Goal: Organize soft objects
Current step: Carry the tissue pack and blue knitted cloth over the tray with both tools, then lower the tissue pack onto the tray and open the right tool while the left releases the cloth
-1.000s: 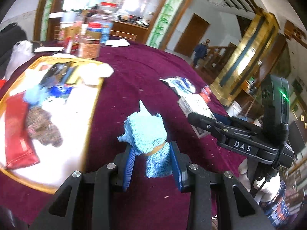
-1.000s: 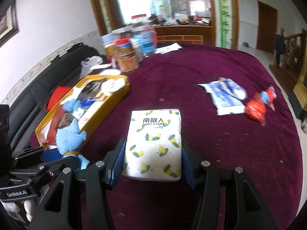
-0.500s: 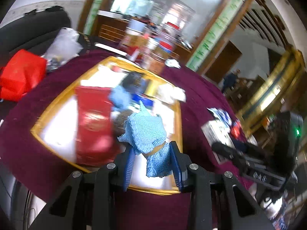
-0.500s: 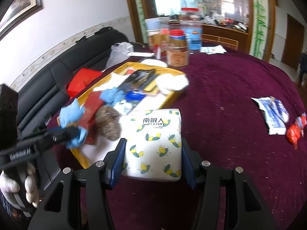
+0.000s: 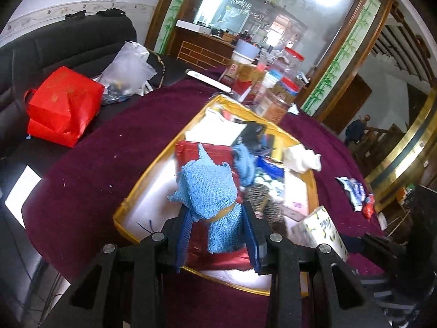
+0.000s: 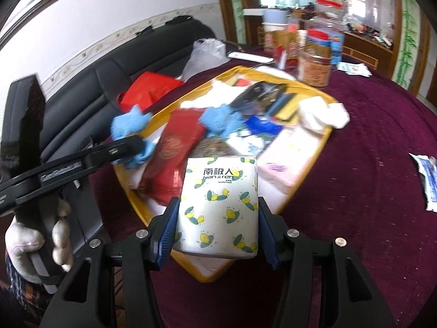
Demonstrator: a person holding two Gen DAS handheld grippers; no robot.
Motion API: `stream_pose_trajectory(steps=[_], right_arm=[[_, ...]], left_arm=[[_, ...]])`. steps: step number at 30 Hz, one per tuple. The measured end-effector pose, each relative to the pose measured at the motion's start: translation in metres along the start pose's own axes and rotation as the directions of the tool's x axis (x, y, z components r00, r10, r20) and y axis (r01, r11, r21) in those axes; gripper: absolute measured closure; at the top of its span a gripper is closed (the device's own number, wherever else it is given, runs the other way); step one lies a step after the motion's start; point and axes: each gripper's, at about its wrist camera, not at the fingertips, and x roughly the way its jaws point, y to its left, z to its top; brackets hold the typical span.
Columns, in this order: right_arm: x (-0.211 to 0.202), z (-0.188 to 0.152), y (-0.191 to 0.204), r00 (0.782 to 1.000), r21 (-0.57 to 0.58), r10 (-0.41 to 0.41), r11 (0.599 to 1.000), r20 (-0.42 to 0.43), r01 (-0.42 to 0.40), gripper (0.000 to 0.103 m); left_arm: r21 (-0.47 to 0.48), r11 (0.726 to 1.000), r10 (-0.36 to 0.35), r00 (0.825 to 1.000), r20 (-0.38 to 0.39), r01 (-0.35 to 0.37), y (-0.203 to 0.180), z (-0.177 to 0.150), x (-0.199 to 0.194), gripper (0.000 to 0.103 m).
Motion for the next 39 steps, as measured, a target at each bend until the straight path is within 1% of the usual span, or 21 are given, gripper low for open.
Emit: stream_pose_trajectory(steps=[6,10,12,14,19,23,25,29,32,35,36,37,39], right_arm=[[0.029,-0.003,0.020,0.996,-0.040,0.020,0.999,-0.083,-0.023,0.050],[0.040,-0.001,0.016,0.994,-0.032,-0.020,0.999,-0.107,0.016,0.050],[0.044,0.001,0.008,0.991,-0.022,-0.068,0.998,-0.113,0.066,0.050],[0.050,0.005,-0.003,0.990,0.005,-0.063,0.998,-0.126,0.064,0.050],[0.054,0.013,-0.009,0.988,0.013,-0.083,0.996,-0.131,0.085,0.051],[0.054,0.007,-0.001,0.987,-0.013,-0.085,0.996,-0.133,0.084,0.051],[0.051,0.003,0.006,0.988,-0.028,-0.073,0.997,-0.133,0.070,0.051],[0.048,-0.003,0.016,0.987,-0.073,-0.109,0.992,-0.116,0.101,0.050],[0.048,-0.005,0.016,0.988,-0.072,-0.110,0.992,-0.112,0.103,0.050],[0.043,-0.005,0.015,0.989,-0.068,-0.112,0.992,-0.096,0.105,0.046],[0.041,-0.005,0.015,0.990,-0.069,-0.114,0.992,-0.088,0.108,0.044],[0.037,-0.005,0.016,0.991,-0.073,-0.114,0.991,-0.076,0.108,0.039],[0.031,-0.006,0.018,0.993,-0.074,-0.103,0.992,-0.057,0.098,0.034]], left_arm=[[0.026,0.998,0.065,0.998,-0.015,-0.065,0.003,0.001,0.013,0.065],[0.038,0.995,0.095,0.995,-0.028,-0.094,0.006,-0.003,0.021,0.065],[0.042,0.994,0.102,0.994,-0.032,-0.100,0.006,-0.004,0.024,0.064],[0.042,0.994,0.102,0.994,-0.033,-0.101,0.006,-0.004,0.025,0.064],[0.056,0.992,0.118,0.993,-0.028,-0.116,0.003,-0.003,0.028,0.063],[0.065,0.990,0.125,0.992,-0.025,-0.123,0.002,-0.003,0.029,0.063],[0.069,0.989,0.131,0.991,-0.022,-0.129,0.001,-0.004,0.029,0.062],[0.067,0.988,0.138,0.990,-0.017,-0.136,0.001,-0.004,0.029,0.061],[0.068,0.988,0.140,0.990,-0.016,-0.139,0.001,-0.004,0.029,0.061],[0.067,0.988,0.140,0.990,-0.017,-0.138,0.001,-0.004,0.029,0.061],[0.067,0.988,0.140,0.990,-0.017,-0.138,0.001,-0.004,0.029,0.060],[0.066,0.988,0.140,0.990,-0.017,-0.139,0.001,-0.004,0.029,0.059],[0.068,0.988,0.142,0.990,-0.017,-0.141,0.001,-0.004,0.029,0.058]])
